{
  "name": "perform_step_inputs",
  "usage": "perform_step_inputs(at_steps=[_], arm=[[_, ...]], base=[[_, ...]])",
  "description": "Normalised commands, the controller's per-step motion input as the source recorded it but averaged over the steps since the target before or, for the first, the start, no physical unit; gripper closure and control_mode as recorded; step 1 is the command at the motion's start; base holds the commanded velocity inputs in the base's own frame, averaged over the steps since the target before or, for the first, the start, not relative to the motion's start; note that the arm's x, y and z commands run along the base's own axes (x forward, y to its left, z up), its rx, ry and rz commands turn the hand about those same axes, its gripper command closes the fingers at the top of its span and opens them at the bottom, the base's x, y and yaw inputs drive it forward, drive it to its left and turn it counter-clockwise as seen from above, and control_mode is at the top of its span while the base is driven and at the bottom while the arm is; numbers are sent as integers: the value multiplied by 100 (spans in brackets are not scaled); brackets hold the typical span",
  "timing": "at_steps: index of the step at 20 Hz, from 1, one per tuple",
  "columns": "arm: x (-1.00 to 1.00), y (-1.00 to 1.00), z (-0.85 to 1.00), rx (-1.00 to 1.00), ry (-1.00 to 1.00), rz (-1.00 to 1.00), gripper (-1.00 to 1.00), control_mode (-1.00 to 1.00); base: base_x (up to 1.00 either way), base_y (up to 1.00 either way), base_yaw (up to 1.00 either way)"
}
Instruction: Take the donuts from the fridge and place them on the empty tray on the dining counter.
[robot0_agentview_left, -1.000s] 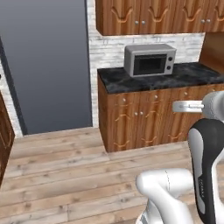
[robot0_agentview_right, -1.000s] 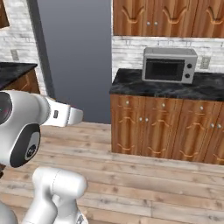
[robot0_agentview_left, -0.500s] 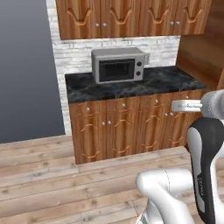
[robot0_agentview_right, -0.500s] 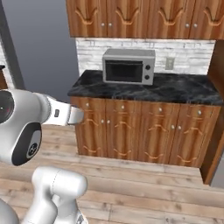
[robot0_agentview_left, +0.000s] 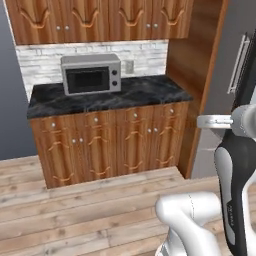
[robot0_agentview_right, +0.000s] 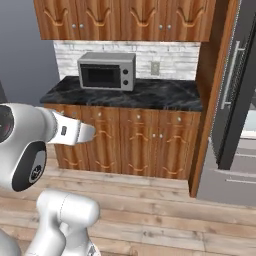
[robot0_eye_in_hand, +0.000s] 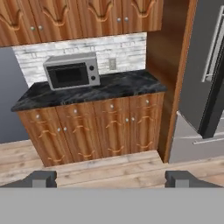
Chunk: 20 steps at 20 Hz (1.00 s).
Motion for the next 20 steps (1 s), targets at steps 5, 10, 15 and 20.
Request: perform_step_inputs(at_steps=[5,10,15,20], arm=[[0,0,0,0,0,0,-100,100],[0,0,0,0,0,0,-100,100],[0,0,0,0,0,0,-100,100],[0,0,0,0,0,0,-100,100]], base=[[0,-100,1],[0,-100,0],[0,-100,0],[8,-100,0]])
